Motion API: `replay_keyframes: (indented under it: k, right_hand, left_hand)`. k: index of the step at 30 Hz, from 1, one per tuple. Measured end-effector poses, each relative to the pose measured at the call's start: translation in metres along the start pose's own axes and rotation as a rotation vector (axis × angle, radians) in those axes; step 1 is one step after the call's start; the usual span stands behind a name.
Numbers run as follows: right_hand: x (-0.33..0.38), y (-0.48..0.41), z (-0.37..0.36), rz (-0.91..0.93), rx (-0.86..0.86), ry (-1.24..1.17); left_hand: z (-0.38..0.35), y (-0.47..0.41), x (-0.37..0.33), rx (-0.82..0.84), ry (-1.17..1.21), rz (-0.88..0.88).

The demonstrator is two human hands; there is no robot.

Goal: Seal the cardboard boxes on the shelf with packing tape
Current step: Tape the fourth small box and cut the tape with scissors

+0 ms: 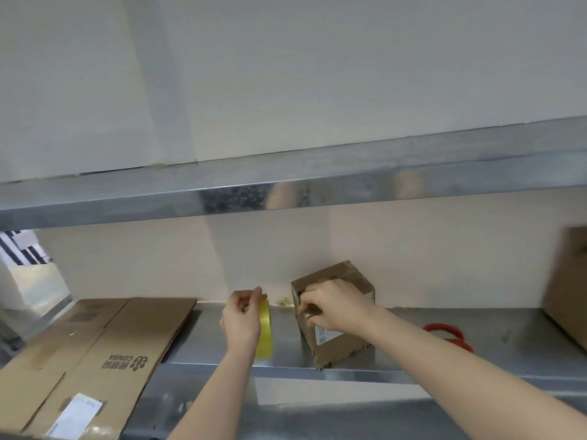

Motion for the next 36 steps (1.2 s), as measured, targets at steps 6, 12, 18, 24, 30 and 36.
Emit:
replay_keyframes:
  k: [6,12,18,24,30,36]
  right_hand:
    - [0.009,-0.006,0.008,-0.042,0.047,0.031]
    - [0.012,0.001,0.010,-0.064,0.058,0.025]
    - [0.017,0.001,0.010,-0.082,0.070,0.062]
    - [0.015,-0.004,0.006,-0.111,0.177,0.184]
    - [0.010,-0.005,-0.005,-0.161,0.246,0.278]
    - [0.003,-0.005,0.021,-0.198,0.215,0.390]
  left_hand:
    - [-0.017,-0.018,0.013,0.072,-0.223,0.030]
    - [-0.027,-0.032,0.019,0.131,-0.282,0.042]
    - [-0.037,-0.037,0.027,0.191,-0.155,0.058]
    - [-0.041,-0.052,0.036,0.215,-0.266,-0.068]
    - [-0.036,-0.062,0.032,0.363,-0.369,-0.097]
    - [-0.028,-0.070,0.024,0.330,-0.485,-0.165]
Point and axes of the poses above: each hand's wrist, its own y-axis away from the middle knuckle, its own z-axis out of the back of the hand, x = y × z, the point moved 1 cm from there along -y, towards the middle knuckle, and after that the axes turned 13 degrees about -y, right-handed, at the moved point
